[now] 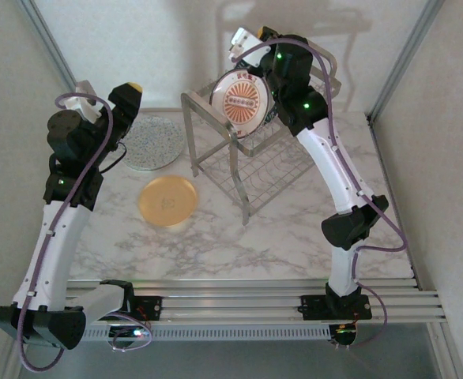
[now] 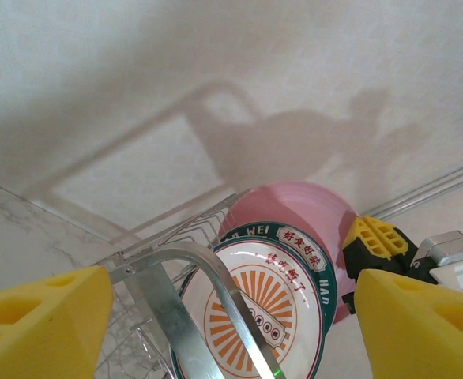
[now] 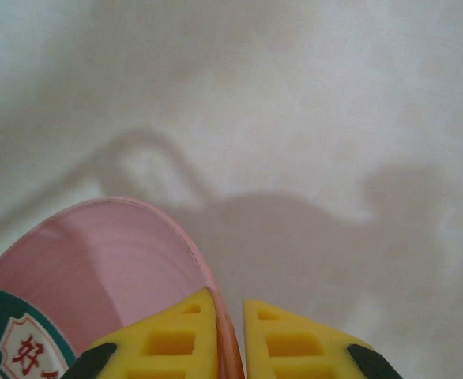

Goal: Unload the plates from the dish rack

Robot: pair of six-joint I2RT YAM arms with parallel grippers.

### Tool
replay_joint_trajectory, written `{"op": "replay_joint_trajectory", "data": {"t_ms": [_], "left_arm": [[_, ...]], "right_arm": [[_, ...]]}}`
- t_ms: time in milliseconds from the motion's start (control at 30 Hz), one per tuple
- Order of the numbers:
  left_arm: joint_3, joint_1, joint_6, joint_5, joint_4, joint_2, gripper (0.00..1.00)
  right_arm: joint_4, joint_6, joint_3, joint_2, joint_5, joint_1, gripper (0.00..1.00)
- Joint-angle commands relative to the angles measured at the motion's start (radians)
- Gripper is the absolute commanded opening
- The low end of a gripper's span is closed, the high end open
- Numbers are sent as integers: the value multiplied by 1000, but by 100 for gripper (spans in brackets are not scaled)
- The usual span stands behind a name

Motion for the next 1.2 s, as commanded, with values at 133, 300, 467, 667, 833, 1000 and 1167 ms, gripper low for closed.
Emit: {"op": "replay_joint_trajectory", "data": {"t_ms": [133, 300, 467, 667, 833, 1000, 1167], "left_arm": [[39, -7, -14, 33, 51, -5, 80], [47, -8, -11, 35, 42, -7, 80], [46, -8, -9, 34, 37, -12, 80], [46, -8, -17, 40, 48, -10, 80], [46, -9, -20, 41, 52, -10, 80], [47, -12, -25, 46, 59, -10, 80], [56, -22, -33, 60, 72, -1, 80]], "right_arm": [[117, -68, 7, -49, 47, 5, 0], [145, -92, 8, -59, 59, 0, 0], [155, -114, 11, -73, 62, -1, 0], [171, -135, 2, -92, 73, -13, 0], [184, -142, 10, -103, 81, -23, 0], [198, -140, 8, -119, 95, -39, 0], [212, -132, 1, -136, 112, -52, 0]]}}
